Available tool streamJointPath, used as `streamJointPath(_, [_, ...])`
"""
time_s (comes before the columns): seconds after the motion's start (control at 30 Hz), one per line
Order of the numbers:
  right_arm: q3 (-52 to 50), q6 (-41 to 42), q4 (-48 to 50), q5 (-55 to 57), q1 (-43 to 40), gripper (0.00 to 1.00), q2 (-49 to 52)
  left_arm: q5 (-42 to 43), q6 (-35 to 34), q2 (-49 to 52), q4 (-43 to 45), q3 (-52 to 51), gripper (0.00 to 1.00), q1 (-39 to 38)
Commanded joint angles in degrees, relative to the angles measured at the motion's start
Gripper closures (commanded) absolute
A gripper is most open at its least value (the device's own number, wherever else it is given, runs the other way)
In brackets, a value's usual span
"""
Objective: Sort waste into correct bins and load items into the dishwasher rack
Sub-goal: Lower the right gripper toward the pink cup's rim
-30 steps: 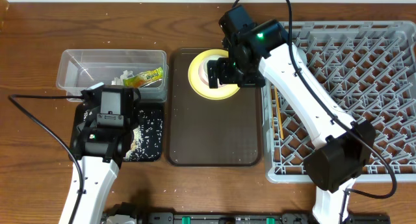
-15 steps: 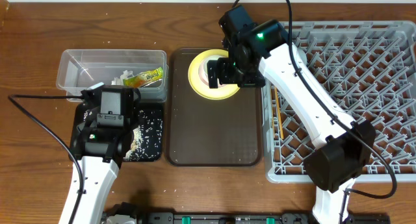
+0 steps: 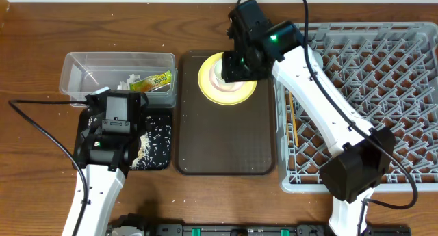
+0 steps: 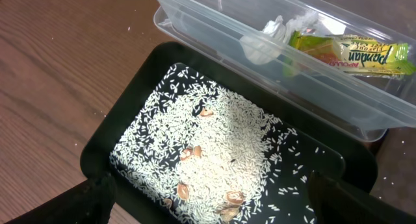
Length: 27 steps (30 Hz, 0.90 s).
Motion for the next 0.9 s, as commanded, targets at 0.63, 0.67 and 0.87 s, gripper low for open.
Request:
streamJointPath(0.63, [-1.2, -10.3, 15.8, 18.8, 7.4, 0.74, 5.5, -0.9, 0.2, 0.0, -0.2, 0.9, 0.04, 0.3])
streamJointPath(0.67, [-1.2, -10.7, 15.8, 18.8, 7.4, 0.74, 6.1, -0.9, 0.2, 0.0, -0.2, 0.9, 0.04, 0.3])
streamJointPath(0.87, [-1.2, -12.6, 15.9, 18.8, 7.4, 0.77, 10.2, -1.0, 0.3, 0.0, -0.2, 0.9, 0.04, 0.3])
